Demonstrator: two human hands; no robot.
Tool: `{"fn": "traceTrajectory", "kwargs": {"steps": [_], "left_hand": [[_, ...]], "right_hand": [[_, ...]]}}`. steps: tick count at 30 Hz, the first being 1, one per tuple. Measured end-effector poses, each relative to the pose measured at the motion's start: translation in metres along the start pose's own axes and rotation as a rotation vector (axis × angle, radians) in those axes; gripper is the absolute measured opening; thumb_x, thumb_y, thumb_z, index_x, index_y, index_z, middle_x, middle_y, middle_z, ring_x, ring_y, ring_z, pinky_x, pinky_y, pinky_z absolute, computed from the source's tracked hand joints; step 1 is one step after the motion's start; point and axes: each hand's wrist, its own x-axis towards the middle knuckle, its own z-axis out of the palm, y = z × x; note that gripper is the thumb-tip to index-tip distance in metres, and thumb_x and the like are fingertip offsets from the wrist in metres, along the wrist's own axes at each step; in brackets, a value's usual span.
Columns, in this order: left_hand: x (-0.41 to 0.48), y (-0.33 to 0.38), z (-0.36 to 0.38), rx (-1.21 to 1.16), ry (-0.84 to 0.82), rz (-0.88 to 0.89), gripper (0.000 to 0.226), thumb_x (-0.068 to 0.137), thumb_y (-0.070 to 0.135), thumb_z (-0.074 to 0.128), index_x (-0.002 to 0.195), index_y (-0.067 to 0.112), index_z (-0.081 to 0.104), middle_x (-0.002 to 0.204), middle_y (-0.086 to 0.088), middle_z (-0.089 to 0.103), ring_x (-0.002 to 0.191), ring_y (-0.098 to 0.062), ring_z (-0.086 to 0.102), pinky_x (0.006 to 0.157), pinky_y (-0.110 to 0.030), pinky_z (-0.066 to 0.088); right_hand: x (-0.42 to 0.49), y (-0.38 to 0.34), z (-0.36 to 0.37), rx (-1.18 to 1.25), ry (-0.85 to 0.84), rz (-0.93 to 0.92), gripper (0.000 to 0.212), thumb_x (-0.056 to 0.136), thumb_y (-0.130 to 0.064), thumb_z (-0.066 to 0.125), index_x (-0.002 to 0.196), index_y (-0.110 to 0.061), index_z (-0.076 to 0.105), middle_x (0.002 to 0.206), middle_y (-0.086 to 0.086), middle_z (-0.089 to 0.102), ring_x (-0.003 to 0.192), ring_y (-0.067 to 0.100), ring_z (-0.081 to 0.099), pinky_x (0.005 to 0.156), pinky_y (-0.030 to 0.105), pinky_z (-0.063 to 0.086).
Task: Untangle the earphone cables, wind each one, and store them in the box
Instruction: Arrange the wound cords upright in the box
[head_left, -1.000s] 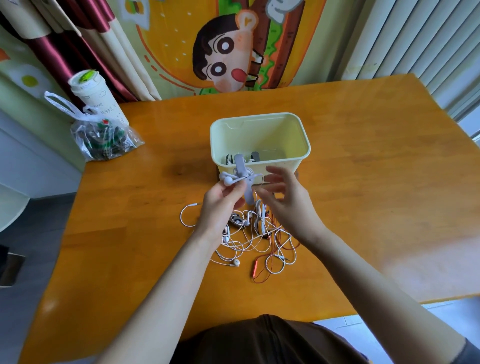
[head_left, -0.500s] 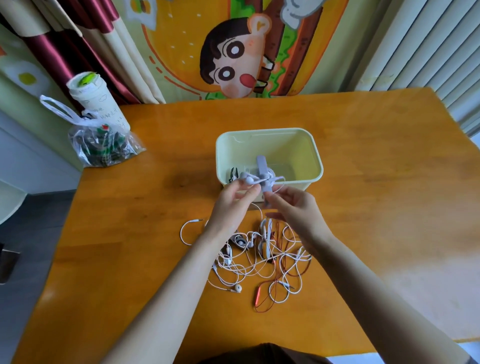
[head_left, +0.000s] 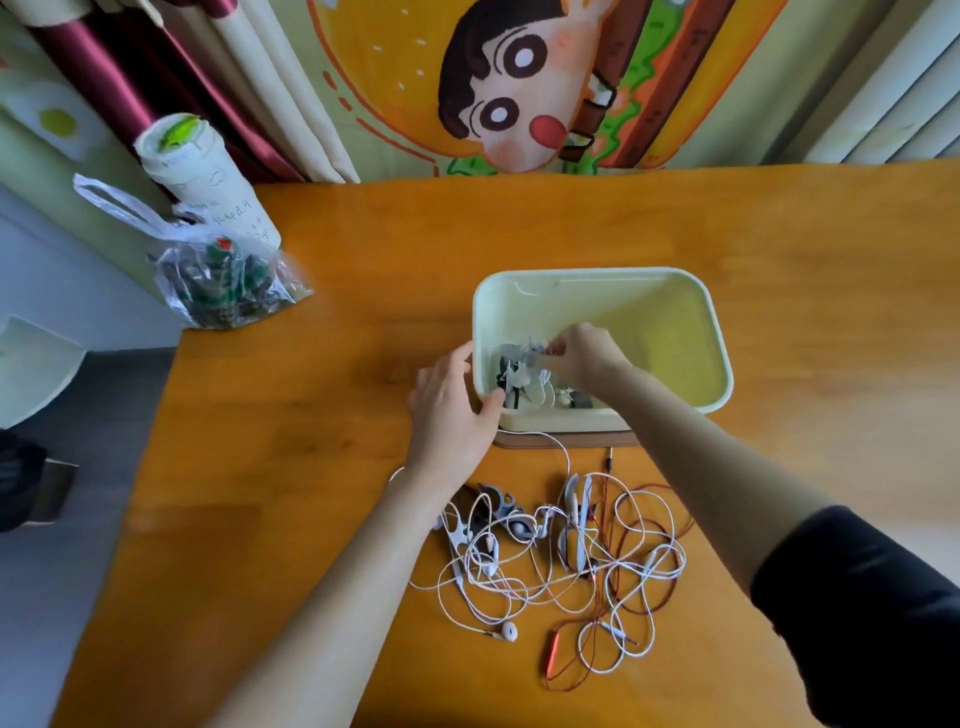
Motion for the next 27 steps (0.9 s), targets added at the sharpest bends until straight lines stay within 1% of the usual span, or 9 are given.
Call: {"fn": "traceTrajectory", "kwargs": {"steps": [2,3,5,6,14,17,21,24,27], "left_hand": [[0.002,-0.002,0.000,-0.001,-0.003,-0.010,0.054,0.090,0.024,0.062,0.140,0.015,0.043,0.125,-0.003,0.056,0.119,-0.022,0.041,0.098,-0.032,0.027],[0.001,-0.003,0.001,-0.002,-0.005,-0.005,0.054,0.090,0.025,0.061,0.140,0.016,0.043,0.124,-0.003,0.056,0.119,-0.022,0.041,0.097,-0.032,0.027],[0.000,-0.004,0.001,-0.013,-0.006,0.001,0.054,0.090,0.025,0.061,0.140,0.016,0.043,0.124,-0.002,0.056,0.118,-0.020,0.040,0.097,-0.030,0.025],[0.000,-0.004,0.002,-0.020,-0.006,0.002,0.054,0.091,0.026,0.061,0.140,0.016,0.042,0.124,-0.002,0.055,0.118,-0.019,0.040,0.097,-0.029,0.024],[0.000,-0.003,0.000,0.015,-0.042,-0.007,0.055,0.093,0.029,0.058,0.142,0.017,0.039,0.127,-0.002,0.053,0.120,-0.020,0.040,0.099,-0.031,0.028],[-0.003,-0.002,-0.003,0.075,-0.055,0.005,0.049,0.095,0.029,0.054,0.140,0.015,0.042,0.126,-0.005,0.051,0.119,-0.023,0.041,0.100,-0.035,0.030],[-0.023,-0.006,-0.003,0.087,0.065,0.133,0.025,0.092,0.015,0.058,0.116,0.009,0.058,0.110,-0.008,0.057,0.104,-0.025,0.051,0.089,-0.037,0.042],[-0.050,-0.016,0.000,0.099,0.041,0.184,0.013,0.089,0.010,0.060,0.102,0.009,0.060,0.098,-0.003,0.057,0.092,-0.020,0.054,0.076,-0.029,0.044],[-0.077,-0.024,0.012,0.132,-0.158,0.129,0.016,0.093,0.023,0.058,0.107,0.016,0.058,0.107,0.004,0.054,0.094,-0.015,0.055,0.072,-0.029,0.047]], "right_hand": [[0.013,-0.003,0.007,-0.016,-0.032,0.038,0.042,0.091,-0.023,0.057,0.055,-0.006,0.045,0.051,0.005,0.040,0.046,0.018,0.035,0.041,0.024,0.029],[0.015,-0.004,0.007,-0.020,-0.035,0.058,0.036,0.091,-0.019,0.056,0.059,-0.005,0.049,0.054,0.008,0.045,0.048,0.019,0.041,0.042,0.026,0.034],[0.022,-0.005,0.010,-0.014,-0.030,0.044,0.025,0.091,-0.020,0.060,0.089,0.005,0.063,0.077,0.019,0.064,0.071,0.030,0.062,0.061,0.034,0.051],[0.024,-0.006,0.010,-0.008,-0.014,0.037,0.033,0.091,-0.023,0.062,0.102,0.008,0.060,0.091,0.022,0.066,0.084,0.033,0.064,0.072,0.038,0.053],[0.016,-0.010,0.013,-0.044,0.062,-0.067,0.035,0.094,-0.018,0.054,0.123,-0.001,0.048,0.119,0.017,0.058,0.104,0.031,0.056,0.087,0.039,0.048],[-0.014,-0.014,0.006,0.030,0.294,-0.250,0.032,0.094,-0.011,0.050,0.125,-0.003,0.047,0.122,0.015,0.054,0.109,0.029,0.053,0.087,0.036,0.045],[-0.073,-0.007,0.009,0.201,0.559,-0.594,0.018,0.092,-0.007,0.049,0.108,-0.004,0.055,0.098,0.006,0.055,0.077,0.008,0.050,0.066,0.025,0.045],[-0.112,0.020,0.030,0.105,0.465,-0.728,0.016,0.094,-0.018,0.044,0.103,-0.010,0.054,0.091,0.000,0.052,0.064,0.005,0.045,0.052,0.022,0.039],[-0.128,0.052,0.062,-0.098,0.243,-0.644,0.022,0.093,-0.018,0.048,0.113,-0.012,0.055,0.104,0.004,0.057,0.082,0.018,0.059,0.060,0.029,0.049]]}}
